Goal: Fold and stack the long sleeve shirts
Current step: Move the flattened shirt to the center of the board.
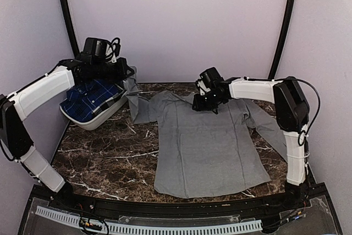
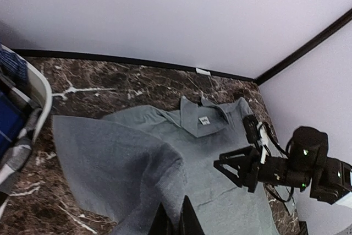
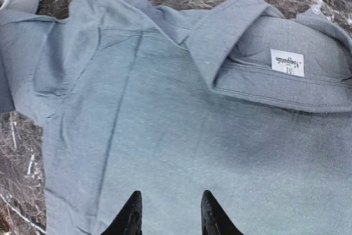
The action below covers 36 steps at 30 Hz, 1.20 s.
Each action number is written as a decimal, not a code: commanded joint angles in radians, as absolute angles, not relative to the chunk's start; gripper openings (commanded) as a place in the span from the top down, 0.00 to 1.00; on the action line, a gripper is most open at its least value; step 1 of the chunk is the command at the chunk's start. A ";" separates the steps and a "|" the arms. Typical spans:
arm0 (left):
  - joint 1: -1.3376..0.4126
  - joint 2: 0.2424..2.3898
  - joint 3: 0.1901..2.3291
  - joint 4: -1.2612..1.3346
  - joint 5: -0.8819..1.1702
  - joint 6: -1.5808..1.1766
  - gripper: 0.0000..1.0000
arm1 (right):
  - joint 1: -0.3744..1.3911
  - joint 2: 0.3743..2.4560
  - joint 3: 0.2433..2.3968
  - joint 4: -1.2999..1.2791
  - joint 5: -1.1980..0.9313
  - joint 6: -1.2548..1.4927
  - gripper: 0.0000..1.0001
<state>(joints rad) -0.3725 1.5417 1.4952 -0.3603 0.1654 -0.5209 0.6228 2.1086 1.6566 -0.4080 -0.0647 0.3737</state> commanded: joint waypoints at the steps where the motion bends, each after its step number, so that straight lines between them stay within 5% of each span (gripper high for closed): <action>1: -0.512 1.593 1.406 -0.253 0.220 -0.618 1.00 | 0.586 2.176 1.683 -0.393 -0.039 0.356 0.67; 14: -0.839 2.009 1.428 -0.243 0.229 -0.722 1.00 | 0.561 2.106 1.394 -0.335 0.055 0.388 0.68; 27: -0.857 1.841 1.074 -0.394 0.183 -0.697 1.00 | 0.649 1.917 1.108 -0.254 0.006 0.526 0.68; 36: -0.857 1.822 1.061 -0.429 0.165 -0.676 1.00 | 0.594 2.048 1.293 -0.303 0.051 0.486 0.67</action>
<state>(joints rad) -0.8539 1.8343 1.0798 -0.3164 0.1974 -0.6991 0.6334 1.9560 1.2083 -0.2401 0.0204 0.5003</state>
